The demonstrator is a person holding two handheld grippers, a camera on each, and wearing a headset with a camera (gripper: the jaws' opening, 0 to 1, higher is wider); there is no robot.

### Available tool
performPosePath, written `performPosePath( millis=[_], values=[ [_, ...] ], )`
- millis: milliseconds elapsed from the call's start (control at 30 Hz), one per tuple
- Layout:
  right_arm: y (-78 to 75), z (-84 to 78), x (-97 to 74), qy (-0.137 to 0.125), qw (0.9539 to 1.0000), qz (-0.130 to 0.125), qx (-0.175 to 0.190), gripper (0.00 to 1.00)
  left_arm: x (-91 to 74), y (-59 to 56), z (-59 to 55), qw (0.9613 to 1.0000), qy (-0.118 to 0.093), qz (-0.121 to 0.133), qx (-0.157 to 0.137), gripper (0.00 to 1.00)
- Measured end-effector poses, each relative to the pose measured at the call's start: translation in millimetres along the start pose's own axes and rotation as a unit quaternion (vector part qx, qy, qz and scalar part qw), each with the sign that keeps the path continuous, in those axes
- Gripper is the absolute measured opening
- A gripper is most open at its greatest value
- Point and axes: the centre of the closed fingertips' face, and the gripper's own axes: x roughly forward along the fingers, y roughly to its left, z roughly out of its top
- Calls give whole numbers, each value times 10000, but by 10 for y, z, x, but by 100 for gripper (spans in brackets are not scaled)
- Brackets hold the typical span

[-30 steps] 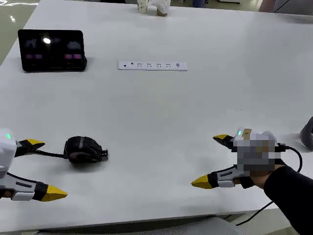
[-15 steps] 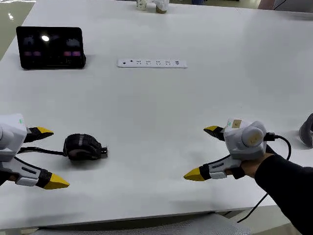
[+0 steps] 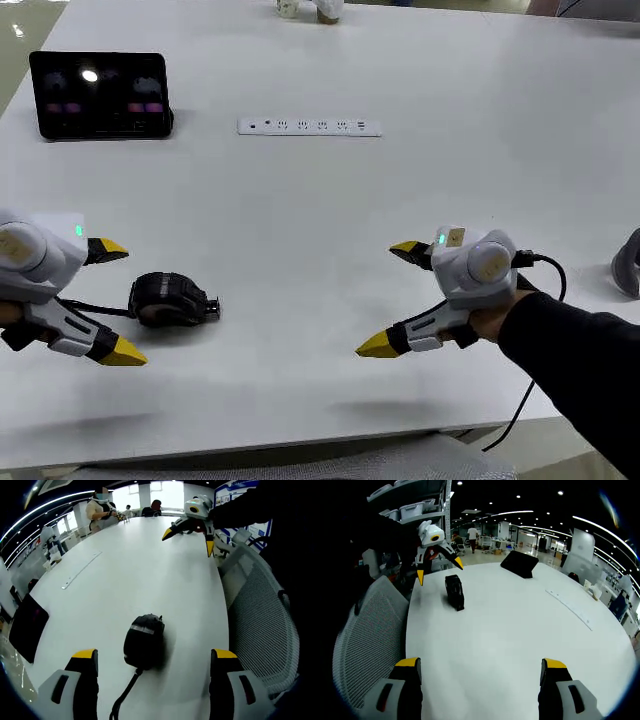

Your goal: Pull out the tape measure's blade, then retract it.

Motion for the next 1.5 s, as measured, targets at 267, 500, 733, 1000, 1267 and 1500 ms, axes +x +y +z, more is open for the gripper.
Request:
performPosePath(
  millis=[267,500,733,1000,1267,1500],
  values=[
    [14,98,108,81,9997,181,-156,99,82,34,28,9993,263,-148,237,84],
    [37,168,246,128,9992,307,-239,99,180,83,70,9985,416,-141,313,81],
    [120,271,420,-6,9991,427,21,99,318,90,22,9973,559,-152,448,77],
    [175,317,549,23,9986,522,-46,99,382,50,50,9953,647,-279,657,73],
    [152,359,696,156,9977,633,-210,99,426,50,19,9937,798,-332,718,63],
    [137,465,791,207,9967,716,-322,99,461,67,-3,9927,827,-391,788,56]
  ],
)
